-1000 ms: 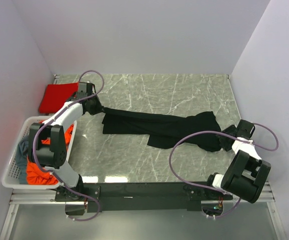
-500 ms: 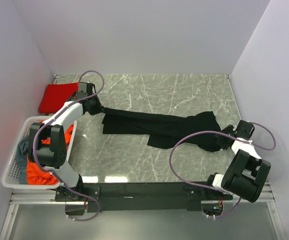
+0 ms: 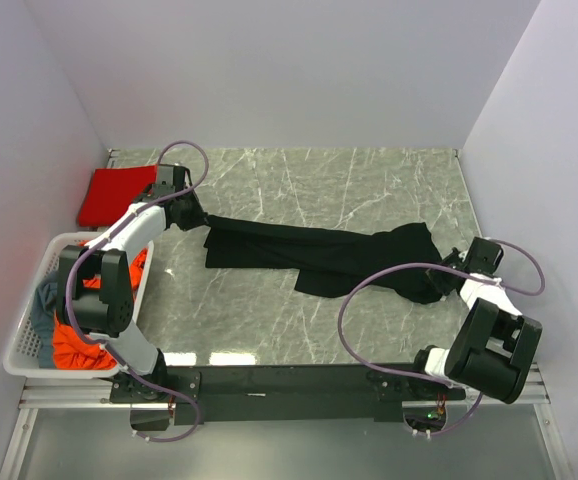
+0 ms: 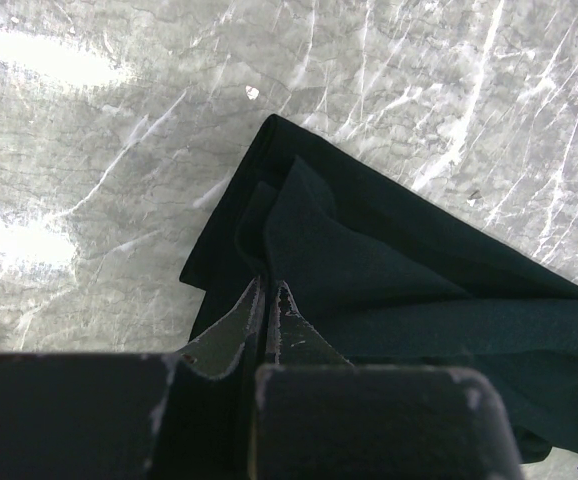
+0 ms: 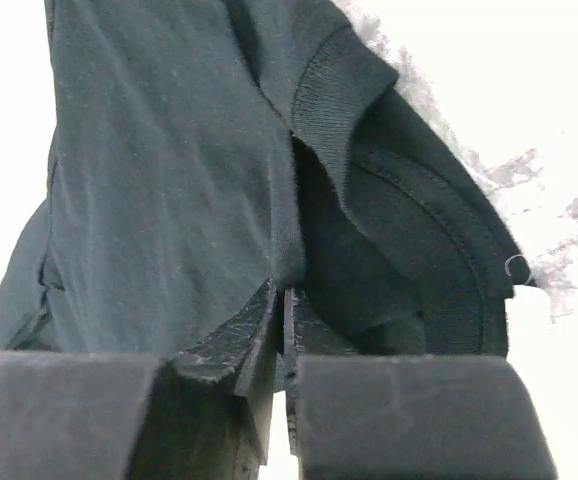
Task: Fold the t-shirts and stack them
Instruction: Flatten the tshirt out
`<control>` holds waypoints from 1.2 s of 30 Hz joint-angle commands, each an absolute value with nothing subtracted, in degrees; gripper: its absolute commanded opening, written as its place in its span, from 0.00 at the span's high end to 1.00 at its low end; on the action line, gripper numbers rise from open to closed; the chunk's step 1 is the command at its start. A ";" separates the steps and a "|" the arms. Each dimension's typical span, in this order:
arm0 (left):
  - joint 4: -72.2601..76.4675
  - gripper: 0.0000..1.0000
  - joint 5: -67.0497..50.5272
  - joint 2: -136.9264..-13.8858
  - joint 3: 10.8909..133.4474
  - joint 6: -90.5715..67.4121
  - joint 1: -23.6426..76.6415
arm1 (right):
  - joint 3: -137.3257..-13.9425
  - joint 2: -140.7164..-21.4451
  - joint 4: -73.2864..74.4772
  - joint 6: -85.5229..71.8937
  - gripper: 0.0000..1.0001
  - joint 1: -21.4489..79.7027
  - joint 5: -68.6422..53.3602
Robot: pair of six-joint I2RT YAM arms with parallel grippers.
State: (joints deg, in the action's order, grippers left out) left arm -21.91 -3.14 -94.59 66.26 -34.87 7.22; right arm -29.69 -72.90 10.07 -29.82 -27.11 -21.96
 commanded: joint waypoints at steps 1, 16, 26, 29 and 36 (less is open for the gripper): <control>-21.62 0.99 -2.73 -94.66 68.55 -33.66 7.29 | -32.60 -72.25 10.54 -30.85 0.94 -25.93 -21.54; -21.80 0.99 -2.37 -94.92 68.64 -33.49 7.38 | -50.37 -80.24 21.80 -32.52 0.80 -6.06 -7.66; -21.88 0.99 -2.72 -95.45 68.73 -33.40 7.29 | -47.46 -81.04 23.29 -32.78 0.54 -6.59 -0.19; -21.80 0.99 -2.90 -95.45 68.73 -33.49 7.29 | -46.32 -79.81 23.38 -32.87 0.48 -7.38 1.31; -21.71 0.99 -3.34 -95.63 68.73 -33.49 7.29 | -42.81 -77.61 21.72 -30.85 0.38 -11.42 -3.65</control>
